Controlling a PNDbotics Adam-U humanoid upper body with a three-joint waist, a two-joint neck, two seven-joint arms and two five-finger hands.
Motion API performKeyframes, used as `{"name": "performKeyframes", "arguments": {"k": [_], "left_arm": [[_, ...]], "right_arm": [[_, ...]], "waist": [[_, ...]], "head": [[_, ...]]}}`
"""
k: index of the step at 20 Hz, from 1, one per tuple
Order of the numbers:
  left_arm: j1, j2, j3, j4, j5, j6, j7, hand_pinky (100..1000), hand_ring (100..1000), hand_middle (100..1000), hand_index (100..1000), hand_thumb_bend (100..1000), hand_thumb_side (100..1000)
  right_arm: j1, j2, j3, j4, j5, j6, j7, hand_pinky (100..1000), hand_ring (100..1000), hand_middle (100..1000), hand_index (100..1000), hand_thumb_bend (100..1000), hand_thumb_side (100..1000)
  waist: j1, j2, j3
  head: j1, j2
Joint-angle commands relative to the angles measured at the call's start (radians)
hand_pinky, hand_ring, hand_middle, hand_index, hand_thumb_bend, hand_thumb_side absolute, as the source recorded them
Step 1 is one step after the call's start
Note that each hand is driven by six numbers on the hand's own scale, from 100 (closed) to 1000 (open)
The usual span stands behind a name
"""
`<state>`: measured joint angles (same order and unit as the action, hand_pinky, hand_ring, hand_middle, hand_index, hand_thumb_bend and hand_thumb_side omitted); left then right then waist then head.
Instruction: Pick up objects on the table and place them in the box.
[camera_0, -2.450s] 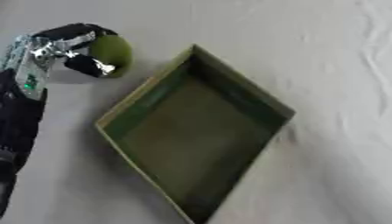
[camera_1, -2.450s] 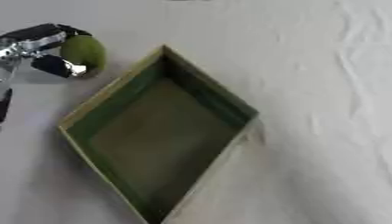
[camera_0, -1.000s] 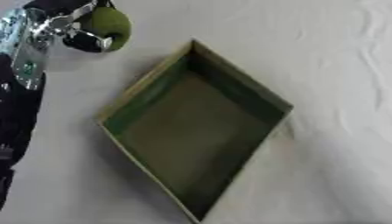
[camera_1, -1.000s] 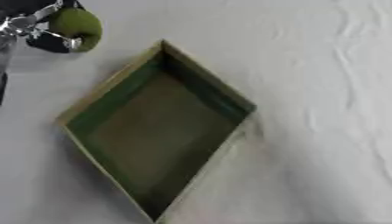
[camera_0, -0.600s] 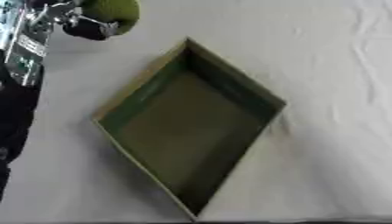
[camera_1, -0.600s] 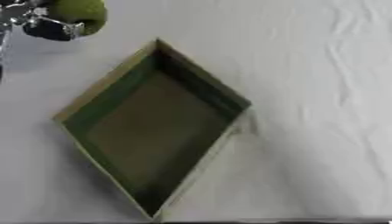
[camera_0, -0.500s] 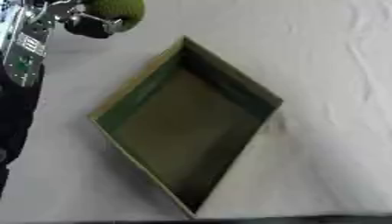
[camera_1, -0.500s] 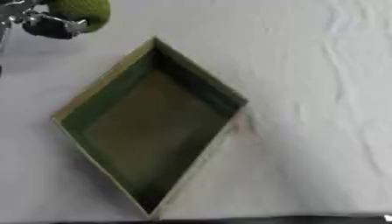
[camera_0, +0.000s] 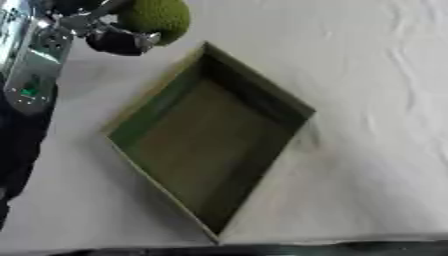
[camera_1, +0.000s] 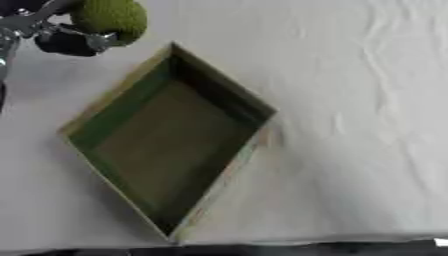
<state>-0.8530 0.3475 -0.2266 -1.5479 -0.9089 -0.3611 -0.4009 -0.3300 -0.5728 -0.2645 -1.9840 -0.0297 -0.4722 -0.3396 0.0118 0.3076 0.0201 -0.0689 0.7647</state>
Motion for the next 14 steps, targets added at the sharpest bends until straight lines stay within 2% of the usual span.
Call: {"name": "performKeyframes", "arguments": {"k": [1, 8, 14], "left_arm": [[0.006, 0.0, -0.03, -0.021, 0.036, -0.025, -0.015, 437, 521, 413, 654, 100, 194], [0.044, -0.027, -0.081, 0.007, 0.031, -0.078, -0.073, 439, 524, 418, 660, 100, 193], [0.072, -0.069, -0.105, 0.052, 0.01, -0.114, -0.108, 434, 521, 420, 661, 100, 221]], "right_arm": [[0.004, -0.071, -0.01, -0.016, 0.013, 0.008, -0.006, 799, 613, 575, 712, 100, 512], [0.018, -0.103, -0.007, -0.016, 0.023, 0.018, -0.016, 798, 613, 575, 712, 100, 505], [0.015, -0.102, -0.002, -0.016, 0.023, 0.021, -0.012, 800, 614, 574, 711, 100, 501]], "waist": [[0.0, -0.03, 0.004], [0.003, -0.042, 0.009], [0.001, -0.034, 0.015]], "head": [[-0.021, 0.005], [-0.035, 0.005], [-0.045, 0.005]]}}
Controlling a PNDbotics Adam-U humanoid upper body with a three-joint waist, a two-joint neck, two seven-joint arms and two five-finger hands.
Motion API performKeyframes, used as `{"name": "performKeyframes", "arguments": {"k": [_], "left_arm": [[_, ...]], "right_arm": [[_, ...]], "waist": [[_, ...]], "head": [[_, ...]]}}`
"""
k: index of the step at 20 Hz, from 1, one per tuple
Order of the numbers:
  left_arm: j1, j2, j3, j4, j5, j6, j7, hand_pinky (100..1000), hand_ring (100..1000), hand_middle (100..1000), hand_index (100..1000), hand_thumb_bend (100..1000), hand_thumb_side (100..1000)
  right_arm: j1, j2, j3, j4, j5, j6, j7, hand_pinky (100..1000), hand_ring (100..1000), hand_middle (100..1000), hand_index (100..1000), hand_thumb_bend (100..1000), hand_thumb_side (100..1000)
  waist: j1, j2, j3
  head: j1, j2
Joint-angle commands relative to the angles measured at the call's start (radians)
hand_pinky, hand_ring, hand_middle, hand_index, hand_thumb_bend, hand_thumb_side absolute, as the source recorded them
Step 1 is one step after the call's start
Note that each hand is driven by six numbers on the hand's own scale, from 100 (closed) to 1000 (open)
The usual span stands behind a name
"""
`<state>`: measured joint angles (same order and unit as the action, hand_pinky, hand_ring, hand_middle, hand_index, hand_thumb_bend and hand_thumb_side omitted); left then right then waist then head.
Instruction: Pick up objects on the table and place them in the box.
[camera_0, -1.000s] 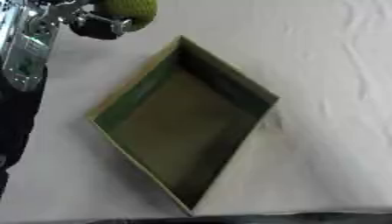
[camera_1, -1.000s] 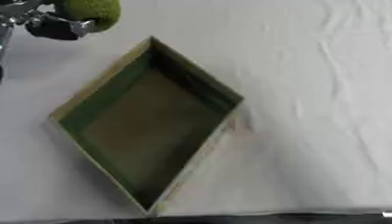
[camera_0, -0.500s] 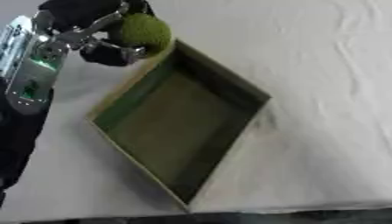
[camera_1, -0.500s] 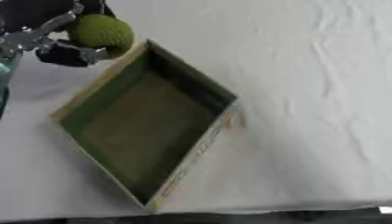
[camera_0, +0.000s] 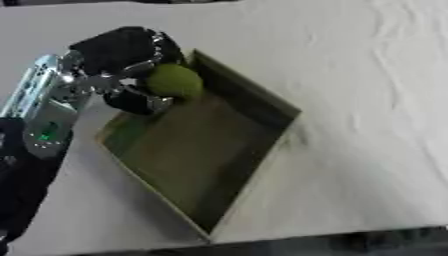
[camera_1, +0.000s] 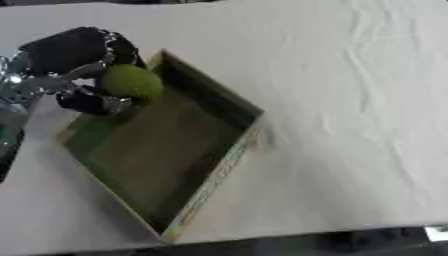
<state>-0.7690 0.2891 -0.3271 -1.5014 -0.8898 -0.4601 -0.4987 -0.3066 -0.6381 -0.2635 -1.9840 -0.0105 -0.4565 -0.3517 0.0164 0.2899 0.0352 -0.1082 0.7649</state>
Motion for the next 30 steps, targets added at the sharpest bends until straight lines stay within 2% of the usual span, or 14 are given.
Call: {"name": "performKeyframes", "arguments": {"k": [1, 10, 13, 16, 19, 22, 27, 28, 30], "left_arm": [[-0.011, -0.019, -0.006, 0.015, -0.015, -0.022, -0.008, 433, 521, 420, 661, 100, 221], [-0.01, -0.052, -0.003, 0.064, -0.115, -0.058, 0.082, 423, 517, 432, 693, 100, 161], [-0.009, -0.049, 0.003, 0.043, -0.184, -0.066, 0.126, 427, 520, 431, 704, 100, 100], [-0.011, -0.041, 0.002, 0.001, -0.281, -0.083, 0.191, 428, 522, 433, 709, 101, 100], [-0.008, -0.043, -0.011, 0.009, -0.32, -0.11, 0.223, 429, 524, 435, 706, 100, 100], [-0.003, -0.054, -0.037, 0.058, -0.271, -0.176, 0.186, 442, 534, 447, 707, 100, 108], [-0.003, -0.073, -0.048, 0.129, -0.1, -0.289, 0.032, 471, 555, 468, 709, 100, 206], [-0.002, -0.076, -0.047, 0.139, -0.065, -0.303, -0.004, 474, 558, 473, 709, 100, 239], [-0.002, -0.081, -0.042, 0.154, 0.0, -0.311, -0.076, 475, 558, 474, 709, 100, 246]], "right_arm": [[-0.011, -0.035, -0.002, -0.016, 0.003, 0.005, 0.001, 800, 614, 574, 711, 100, 501], [-0.013, -0.033, -0.001, -0.016, -0.002, 0.008, 0.006, 801, 614, 574, 711, 100, 504], [-0.01, -0.038, -0.003, -0.016, -0.003, 0.01, 0.003, 798, 613, 574, 711, 100, 505], [0.001, -0.049, -0.006, -0.016, 0.003, 0.009, -0.001, 795, 612, 575, 712, 100, 488], [0.007, -0.057, -0.006, -0.016, 0.007, 0.005, -0.005, 792, 612, 575, 712, 100, 469], [0.009, -0.061, -0.005, -0.016, 0.008, 0.003, -0.007, 791, 612, 575, 712, 100, 464], [0.01, -0.061, -0.003, -0.016, 0.008, 0.002, -0.006, 792, 612, 575, 712, 100, 464], [0.011, -0.06, -0.004, -0.016, 0.009, 0.002, -0.006, 793, 612, 575, 711, 100, 469], [0.013, -0.057, -0.006, -0.016, 0.01, 0.002, -0.008, 793, 612, 575, 712, 100, 470]], "waist": [[-0.004, -0.015, 0.0], [0.0, -0.014, -0.003], [0.005, -0.024, -0.006], [0.007, -0.036, -0.009], [0.005, -0.044, -0.013], [0.005, -0.049, -0.02], [0.001, -0.048, -0.024], [0.0, -0.047, -0.024], [-0.001, -0.045, -0.024]], "head": [[-0.005, 0.005], [-0.002, 0.005], [-0.004, 0.005], [-0.007, 0.005], [-0.006, 0.005], [-0.003, 0.005], [-0.001, 0.005], [0.0, 0.005], [0.001, 0.005]]}}
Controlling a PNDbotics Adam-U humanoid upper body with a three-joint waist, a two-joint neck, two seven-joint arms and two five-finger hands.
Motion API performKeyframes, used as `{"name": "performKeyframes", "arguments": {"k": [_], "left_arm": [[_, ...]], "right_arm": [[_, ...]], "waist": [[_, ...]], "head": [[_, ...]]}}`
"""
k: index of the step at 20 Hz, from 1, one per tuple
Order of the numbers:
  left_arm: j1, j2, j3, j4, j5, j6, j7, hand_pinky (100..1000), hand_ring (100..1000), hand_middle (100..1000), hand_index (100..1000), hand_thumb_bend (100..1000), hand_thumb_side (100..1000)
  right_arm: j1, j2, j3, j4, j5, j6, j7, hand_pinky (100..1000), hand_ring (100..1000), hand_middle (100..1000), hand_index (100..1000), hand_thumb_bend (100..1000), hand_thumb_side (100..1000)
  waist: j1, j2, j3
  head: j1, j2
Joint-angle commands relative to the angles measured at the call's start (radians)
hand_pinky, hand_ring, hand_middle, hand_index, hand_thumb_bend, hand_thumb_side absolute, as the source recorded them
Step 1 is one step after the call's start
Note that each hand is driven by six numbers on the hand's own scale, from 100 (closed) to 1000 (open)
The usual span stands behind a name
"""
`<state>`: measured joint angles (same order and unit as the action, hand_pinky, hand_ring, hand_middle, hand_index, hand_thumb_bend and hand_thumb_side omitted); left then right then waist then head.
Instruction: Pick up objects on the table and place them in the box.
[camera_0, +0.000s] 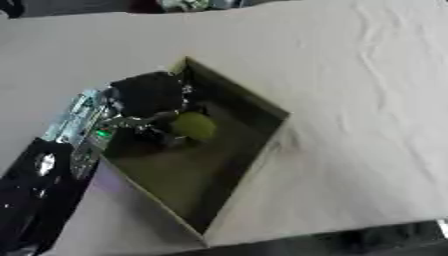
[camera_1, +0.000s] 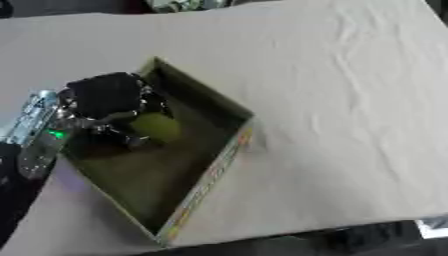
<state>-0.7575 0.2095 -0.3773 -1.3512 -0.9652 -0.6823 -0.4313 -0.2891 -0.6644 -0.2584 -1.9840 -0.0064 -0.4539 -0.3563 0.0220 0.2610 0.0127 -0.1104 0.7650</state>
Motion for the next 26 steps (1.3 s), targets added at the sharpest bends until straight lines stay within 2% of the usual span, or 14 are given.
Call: {"name": "performKeyframes", "arguments": {"k": [1, 6, 7, 8, 9, 11, 12, 13, 20, 21, 22, 23, 24, 26], "left_arm": [[-0.015, -0.001, 0.011, 0.003, 0.1, -0.088, -0.172, 475, 558, 474, 709, 100, 246], [-0.004, -0.01, -0.003, 0.024, 0.181, -0.053, -0.264, 552, 622, 548, 768, 100, 292], [-0.006, -0.012, -0.002, 0.03, 0.193, -0.046, -0.28, 582, 655, 589, 811, 100, 387], [-0.009, -0.008, 0.007, 0.024, 0.194, -0.037, -0.295, 678, 769, 725, 915, 100, 648], [-0.012, -0.002, 0.019, 0.009, 0.186, -0.024, -0.311, 743, 824, 786, 957, 100, 817], [-0.014, 0.01, 0.042, -0.034, 0.161, 0.004, -0.342, 758, 836, 799, 966, 100, 856], [-0.017, 0.015, 0.051, -0.056, 0.148, 0.018, -0.351, 813, 877, 844, 1000, 268, 935], [-0.021, 0.026, 0.068, -0.078, 0.133, 0.032, -0.348, 820, 882, 848, 1000, 360, 946], [-0.005, 0.059, 0.116, -0.226, 0.028, 0.114, -0.285, 865, 919, 880, 1000, 504, 889], [-0.002, 0.059, 0.117, -0.231, 0.013, 0.117, -0.276, 862, 917, 876, 1000, 487, 864], [0.0, 0.056, 0.119, -0.234, -0.002, 0.119, -0.265, 857, 913, 874, 1000, 353, 873], [0.002, 0.054, 0.123, -0.236, -0.017, 0.121, -0.252, 852, 909, 867, 1000, 423, 795], [0.004, 0.051, 0.129, -0.241, -0.033, 0.125, -0.237, 849, 906, 864, 1000, 394, 757], [0.005, 0.047, 0.15, -0.267, -0.054, 0.142, -0.209, 831, 893, 848, 999, 146, 560]], "right_arm": [[-0.004, -0.03, -0.012, -0.016, 0.006, -0.001, -0.004, 793, 612, 575, 712, 100, 470], [-0.013, -0.021, -0.011, -0.016, 0.004, -0.002, -0.005, 795, 612, 575, 711, 100, 486], [-0.013, -0.019, -0.012, -0.016, 0.004, -0.002, -0.005, 795, 612, 575, 711, 100, 489], [-0.012, -0.018, -0.013, -0.016, 0.004, -0.001, -0.006, 795, 613, 575, 711, 100, 493], [-0.01, -0.017, -0.014, -0.016, 0.004, 0.0, -0.006, 796, 613, 575, 711, 100, 497], [-0.007, -0.015, -0.017, -0.016, 0.005, 0.001, -0.008, 796, 613, 575, 711, 100, 498], [-0.004, -0.015, -0.018, -0.016, 0.006, 0.002, -0.009, 796, 613, 575, 711, 100, 504], [-0.002, -0.015, -0.019, -0.016, 0.007, 0.002, -0.01, 796, 613, 575, 711, 100, 498], [0.004, -0.017, -0.022, -0.016, 0.011, 0.002, -0.015, 795, 613, 575, 711, 100, 493], [0.004, -0.017, -0.022, -0.016, 0.012, 0.001, -0.015, 795, 613, 575, 711, 100, 491], [0.004, -0.017, -0.022, -0.016, 0.012, 0.001, -0.015, 795, 613, 575, 711, 100, 483], [0.004, -0.017, -0.023, -0.016, 0.013, 0.002, -0.016, 795, 613, 575, 711, 100, 491], [0.004, -0.017, -0.023, -0.016, 0.014, 0.002, -0.017, 795, 613, 575, 711, 100, 491], [0.004, -0.017, -0.026, -0.016, 0.016, 0.003, -0.019, 794, 613, 575, 711, 100, 490]], "waist": [[-0.006, -0.015, -0.001], [-0.008, -0.007, -0.001], [-0.008, -0.006, 0.0], [-0.008, -0.006, 0.001], [-0.007, -0.007, 0.002], [-0.007, -0.008, 0.003], [-0.007, -0.009, 0.005], [-0.007, -0.01, 0.007], [-0.007, -0.012, 0.012], [-0.007, -0.012, 0.013], [-0.008, -0.012, 0.013], [-0.008, -0.011, 0.015], [-0.009, -0.011, 0.016], [-0.01, -0.009, 0.021]], "head": [[0.003, 0.005], [0.006, 0.005], [0.005, 0.005], [0.004, 0.005], [0.002, 0.005], [0.0, 0.005], [-0.002, 0.005], [-0.004, 0.005], [-0.01, 0.005], [-0.011, 0.005], [-0.011, 0.005], [-0.011, 0.005], [-0.012, 0.005], [-0.014, 0.005]]}}
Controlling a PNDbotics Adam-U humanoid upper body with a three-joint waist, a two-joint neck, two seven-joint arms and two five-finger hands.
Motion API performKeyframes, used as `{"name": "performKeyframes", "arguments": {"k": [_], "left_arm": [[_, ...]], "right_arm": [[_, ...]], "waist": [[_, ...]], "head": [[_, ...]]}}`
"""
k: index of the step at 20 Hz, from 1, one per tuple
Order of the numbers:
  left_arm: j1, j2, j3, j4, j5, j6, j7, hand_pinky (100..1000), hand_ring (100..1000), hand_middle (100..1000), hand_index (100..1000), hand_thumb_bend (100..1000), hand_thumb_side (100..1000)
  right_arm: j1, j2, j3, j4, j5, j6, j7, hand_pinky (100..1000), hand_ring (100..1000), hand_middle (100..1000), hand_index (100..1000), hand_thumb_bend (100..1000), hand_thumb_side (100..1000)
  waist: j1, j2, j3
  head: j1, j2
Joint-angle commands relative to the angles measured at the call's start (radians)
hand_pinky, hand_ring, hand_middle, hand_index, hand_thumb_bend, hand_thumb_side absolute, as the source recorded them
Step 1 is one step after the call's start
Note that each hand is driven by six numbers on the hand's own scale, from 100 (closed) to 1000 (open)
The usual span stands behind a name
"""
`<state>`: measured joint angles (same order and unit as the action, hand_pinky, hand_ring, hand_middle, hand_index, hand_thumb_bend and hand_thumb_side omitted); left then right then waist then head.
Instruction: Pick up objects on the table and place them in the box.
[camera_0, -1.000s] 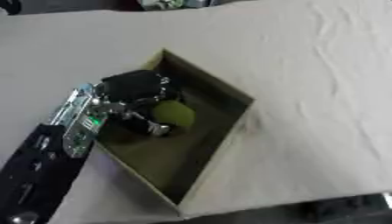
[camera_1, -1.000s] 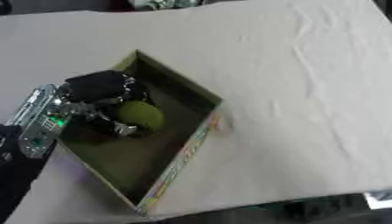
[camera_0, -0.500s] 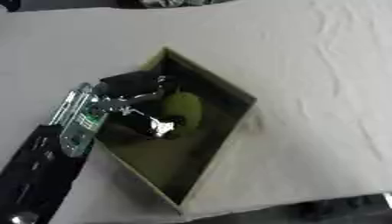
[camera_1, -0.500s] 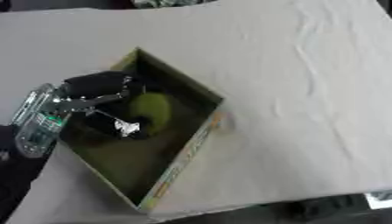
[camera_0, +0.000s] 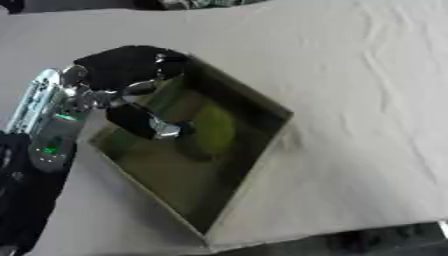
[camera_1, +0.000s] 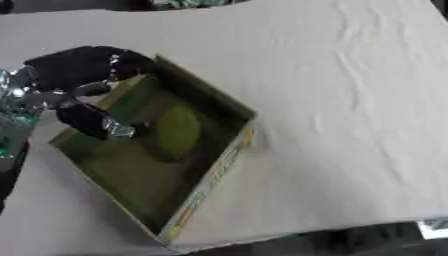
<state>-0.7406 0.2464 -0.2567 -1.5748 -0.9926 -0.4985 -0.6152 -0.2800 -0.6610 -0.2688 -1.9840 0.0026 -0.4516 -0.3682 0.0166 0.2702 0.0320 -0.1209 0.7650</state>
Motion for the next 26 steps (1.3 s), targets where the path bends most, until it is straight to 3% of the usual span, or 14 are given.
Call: {"name": "performKeyframes", "arguments": {"k": [1, 5, 11, 17, 18, 19, 23, 26], "left_arm": [[-0.012, 0.01, 0.043, -0.062, -0.023, -0.03, -0.011, 821, 885, 840, 989, 100, 522], [0.0, 0.018, 0.114, -0.154, 0.018, 0.027, 0.048, 776, 849, 800, 943, 100, 432], [0.102, 0.05, 0.246, -0.287, 0.102, 0.113, 0.134, 703, 798, 746, 834, 100, 512], [0.244, 0.077, 0.389, -0.331, 0.19, 0.201, 0.222, 693, 780, 726, 783, 100, 552], [0.268, 0.076, 0.413, -0.348, 0.205, 0.216, 0.237, 693, 780, 725, 782, 100, 688], [0.292, 0.075, 0.437, -0.369, 0.219, 0.23, 0.251, 693, 780, 725, 780, 100, 554], [0.388, 0.089, 0.533, -0.421, 0.279, 0.289, 0.31, 694, 777, 718, 762, 100, 579], [0.422, 0.052, 0.598, -0.425, 0.319, 0.33, 0.351, 694, 774, 712, 756, 100, 595]], "right_arm": [[-0.005, -0.02, -0.017, -0.016, 0.009, 0.001, -0.009, 794, 613, 575, 711, 100, 491], [-0.001, -0.015, -0.025, -0.016, 0.015, -0.002, -0.018, 793, 612, 575, 711, 100, 489], [0.009, 0.009, -0.046, -0.016, 0.035, -0.023, -0.04, 790, 611, 576, 712, 100, 468], [0.021, 0.025, -0.067, -0.016, 0.07, -0.05, -0.068, 790, 611, 577, 712, 100, 468], [0.021, 0.029, -0.069, -0.016, 0.075, -0.052, -0.072, 790, 611, 577, 712, 100, 435], [0.02, 0.032, -0.068, -0.016, 0.078, -0.053, -0.075, 790, 612, 577, 712, 100, 473], [0.011, 0.041, -0.058, -0.016, 0.081, -0.055, -0.075, 792, 614, 580, 713, 100, 488], [0.002, 0.055, -0.058, -0.016, 0.086, -0.06, -0.073, 795, 619, 584, 715, 100, 508]], "waist": [[-0.006, -0.018, 0.005], [-0.013, -0.016, 0.022], [-0.032, -0.006, 0.066], [-0.052, 0.015, 0.124], [-0.055, 0.019, 0.132], [-0.056, 0.022, 0.135], [-0.058, 0.024, 0.125], [-0.064, 0.038, 0.14]], "head": [[-0.005, 0.005], [-0.013, 0.005], [-0.035, -0.006], [-0.084, -0.029], [-0.088, -0.033], [-0.09, -0.036], [-0.078, -0.035], [-0.084, -0.041]]}}
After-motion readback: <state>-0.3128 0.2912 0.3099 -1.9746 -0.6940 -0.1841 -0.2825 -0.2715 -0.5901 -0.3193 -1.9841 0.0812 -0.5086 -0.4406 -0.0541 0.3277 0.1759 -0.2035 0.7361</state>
